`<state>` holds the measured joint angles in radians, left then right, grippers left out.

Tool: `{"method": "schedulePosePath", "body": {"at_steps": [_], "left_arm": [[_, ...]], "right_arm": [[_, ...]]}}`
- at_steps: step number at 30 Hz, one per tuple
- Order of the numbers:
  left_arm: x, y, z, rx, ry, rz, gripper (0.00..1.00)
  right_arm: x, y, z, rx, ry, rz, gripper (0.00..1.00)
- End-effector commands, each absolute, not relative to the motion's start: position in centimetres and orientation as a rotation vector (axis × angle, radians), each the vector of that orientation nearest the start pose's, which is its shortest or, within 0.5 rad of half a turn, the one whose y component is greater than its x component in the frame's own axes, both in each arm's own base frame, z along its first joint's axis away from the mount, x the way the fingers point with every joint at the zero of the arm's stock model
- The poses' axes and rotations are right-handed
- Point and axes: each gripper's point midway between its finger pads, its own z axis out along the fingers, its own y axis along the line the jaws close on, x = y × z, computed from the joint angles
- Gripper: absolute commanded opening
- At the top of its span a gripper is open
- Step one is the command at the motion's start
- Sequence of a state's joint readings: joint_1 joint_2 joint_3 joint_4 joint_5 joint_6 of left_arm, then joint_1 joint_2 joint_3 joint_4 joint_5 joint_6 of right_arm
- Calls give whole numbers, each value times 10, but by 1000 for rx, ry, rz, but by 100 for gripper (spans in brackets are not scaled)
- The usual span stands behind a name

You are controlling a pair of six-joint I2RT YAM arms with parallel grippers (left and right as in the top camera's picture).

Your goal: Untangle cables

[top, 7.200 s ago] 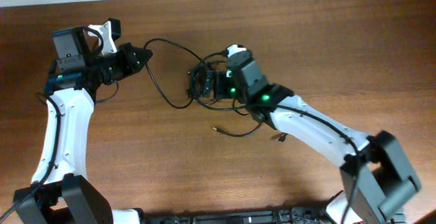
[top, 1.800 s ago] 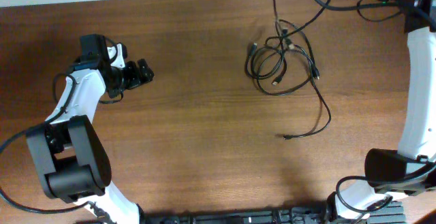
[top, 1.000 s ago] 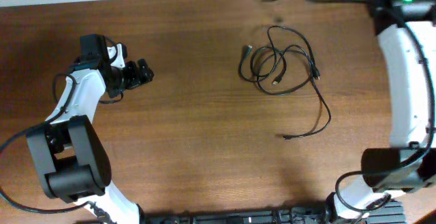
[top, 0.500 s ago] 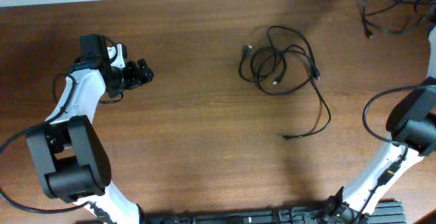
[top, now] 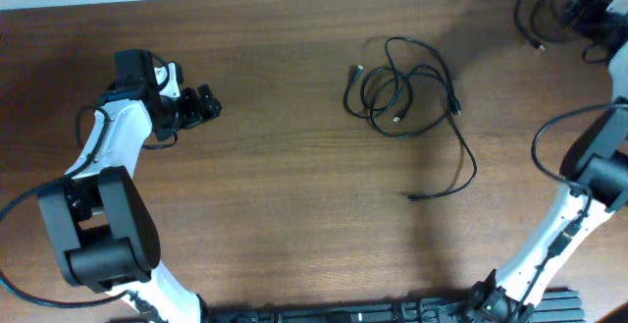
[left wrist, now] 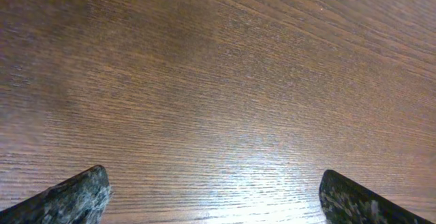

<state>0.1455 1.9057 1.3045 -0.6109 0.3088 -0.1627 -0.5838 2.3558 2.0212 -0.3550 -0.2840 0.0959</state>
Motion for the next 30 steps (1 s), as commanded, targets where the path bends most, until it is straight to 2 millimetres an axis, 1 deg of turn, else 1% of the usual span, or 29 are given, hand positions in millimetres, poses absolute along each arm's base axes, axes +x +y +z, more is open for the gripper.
{"method": "schedulePosePath", "body": {"at_steps": [1, 2, 3, 4, 5, 6, 7, 8, 9, 10, 11, 12, 14, 15, 16, 17, 18, 20, 21, 22, 23, 25, 26, 27, 28, 29, 30], "left_arm": [[433, 13, 51, -362, 2730, -430, 99], [433, 13, 51, -362, 2730, -430, 99], [433, 13, 51, -362, 2730, -430, 99], [433, 13, 51, -362, 2730, -430, 99], [433, 13, 51, -362, 2730, -430, 99], [433, 13, 51, -362, 2730, -430, 99], [433, 13, 51, -362, 2730, -430, 99], [433, 13, 51, -362, 2730, -430, 99], [433, 13, 51, -362, 2730, -430, 99], [434, 13, 52, -360, 2726, -429, 99], [433, 13, 52, -361, 2726, -429, 99], [434, 13, 52, -360, 2726, -429, 99], [434, 13, 52, -360, 2726, -429, 99], [434, 13, 52, -360, 2726, -429, 99], [433, 13, 52, -361, 2726, -429, 99], [433, 13, 52, -361, 2726, -429, 99], [433, 13, 52, -361, 2726, -429, 99], [433, 13, 52, -360, 2726, -430, 99], [434, 13, 52, -361, 2726, -429, 99], [434, 13, 52, -360, 2726, -430, 99], [434, 13, 52, -360, 2725, -429, 99], [434, 13, 52, -360, 2726, -430, 99], [434, 13, 52, -360, 2726, -430, 99], [434, 13, 52, -360, 2726, -429, 99], [434, 13, 52, -360, 2726, -430, 99], [433, 13, 52, -360, 2726, -430, 99], [433, 13, 52, -361, 2726, -430, 99]], "right_arm": [[502, -342, 221, 818, 2080, -279, 99], [469, -340, 233, 940, 2107, -362, 99], [455, -329, 240, 964, 2138, -352, 99], [446, -317, 245, 964, 2174, -342, 99], [443, -303, 245, 952, 2212, -312, 99], [445, -281, 237, 921, 2275, -210, 99], [451, -248, 228, 867, 2351, -38, 98], [456, -205, 216, 802, 2430, 160, 99], [467, -145, 209, 686, 2487, 406, 99], [473, -113, 208, 614, 2505, 524, 98], [478, -73, 205, 524, 2532, 639, 99], [479, -49, 199, 472, 2564, 665, 99], [476, 18, 172, 322, 2671, 705, 99], [475, 33, 155, 376, 2716, 653, 96], [473, 33, 137, 533, 2751, 551, 89], [470, 34, 120, 707, 2765, 470, 77], [471, 41, 110, 767, 2765, 461, 69], [482, 55, 94, 723, 2753, 470, 64], [485, 57, 88, 747, 2748, 466, 59], [486, 55, 79, 871, 2734, 457, 57], [488, 55, 70, 912, 2734, 455, 55], [489, 61, 53, 912, 2760, 455, 50], [491, 67, 44, 896, 2769, 455, 50], [497, 72, 37, 878, 2761, 463, 47], [502, 75, 34, 869, 2749, 479, 38], [505, 77, 34, 885, 2734, 492, 10], [509, 83, 37, 869, 2724, 539, 4]]}}
